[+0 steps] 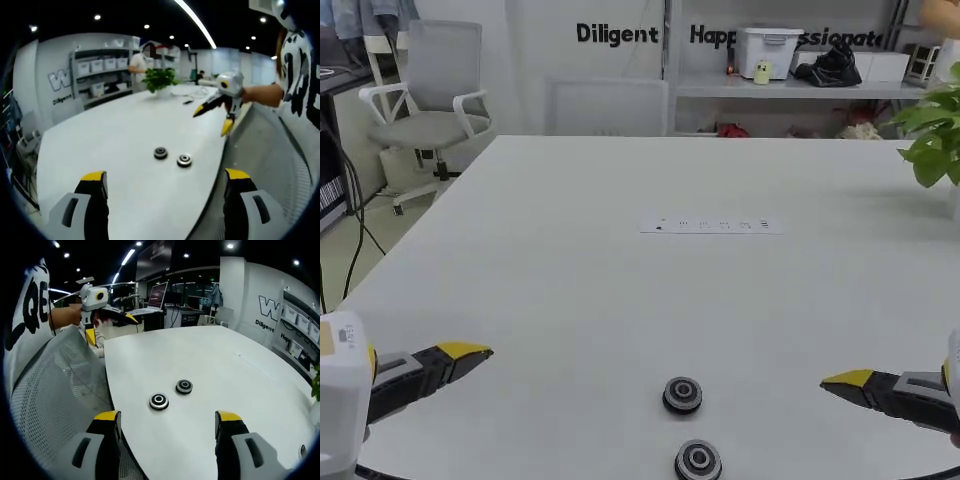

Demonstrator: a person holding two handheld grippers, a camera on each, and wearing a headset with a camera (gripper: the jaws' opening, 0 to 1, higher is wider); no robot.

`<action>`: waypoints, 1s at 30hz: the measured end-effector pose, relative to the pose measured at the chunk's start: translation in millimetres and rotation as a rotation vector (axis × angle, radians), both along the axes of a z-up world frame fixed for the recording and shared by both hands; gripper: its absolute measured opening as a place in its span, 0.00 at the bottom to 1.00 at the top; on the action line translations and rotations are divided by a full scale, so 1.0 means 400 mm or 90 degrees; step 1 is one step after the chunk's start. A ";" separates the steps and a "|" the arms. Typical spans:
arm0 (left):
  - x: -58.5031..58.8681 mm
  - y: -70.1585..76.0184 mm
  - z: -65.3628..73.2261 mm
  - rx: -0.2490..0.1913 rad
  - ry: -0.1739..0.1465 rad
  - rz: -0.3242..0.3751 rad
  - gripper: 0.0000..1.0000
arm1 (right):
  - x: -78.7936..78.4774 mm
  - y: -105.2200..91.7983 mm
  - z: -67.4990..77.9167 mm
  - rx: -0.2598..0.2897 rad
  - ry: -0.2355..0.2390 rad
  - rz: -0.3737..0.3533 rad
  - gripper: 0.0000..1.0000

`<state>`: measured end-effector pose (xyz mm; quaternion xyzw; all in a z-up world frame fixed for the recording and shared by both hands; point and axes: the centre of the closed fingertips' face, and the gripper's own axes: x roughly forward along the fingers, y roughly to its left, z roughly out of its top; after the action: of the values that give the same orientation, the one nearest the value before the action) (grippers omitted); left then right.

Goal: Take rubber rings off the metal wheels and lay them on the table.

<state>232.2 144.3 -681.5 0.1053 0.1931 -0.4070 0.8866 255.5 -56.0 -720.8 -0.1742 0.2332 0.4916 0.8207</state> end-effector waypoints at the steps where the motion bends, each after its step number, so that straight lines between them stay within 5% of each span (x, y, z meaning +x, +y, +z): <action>1: 0.000 0.000 0.000 0.000 0.000 0.000 0.98 | 0.001 0.000 0.001 0.000 -0.001 0.000 0.74; 30: -0.013 0.006 0.002 0.011 -0.002 -0.004 0.98 | -0.023 -0.003 -0.014 -0.028 -0.002 0.012 0.73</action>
<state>227.1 146.9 -680.8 0.1143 0.1947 -0.4075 0.8848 246.4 -57.0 -726.3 -0.1951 0.2407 0.4935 0.8127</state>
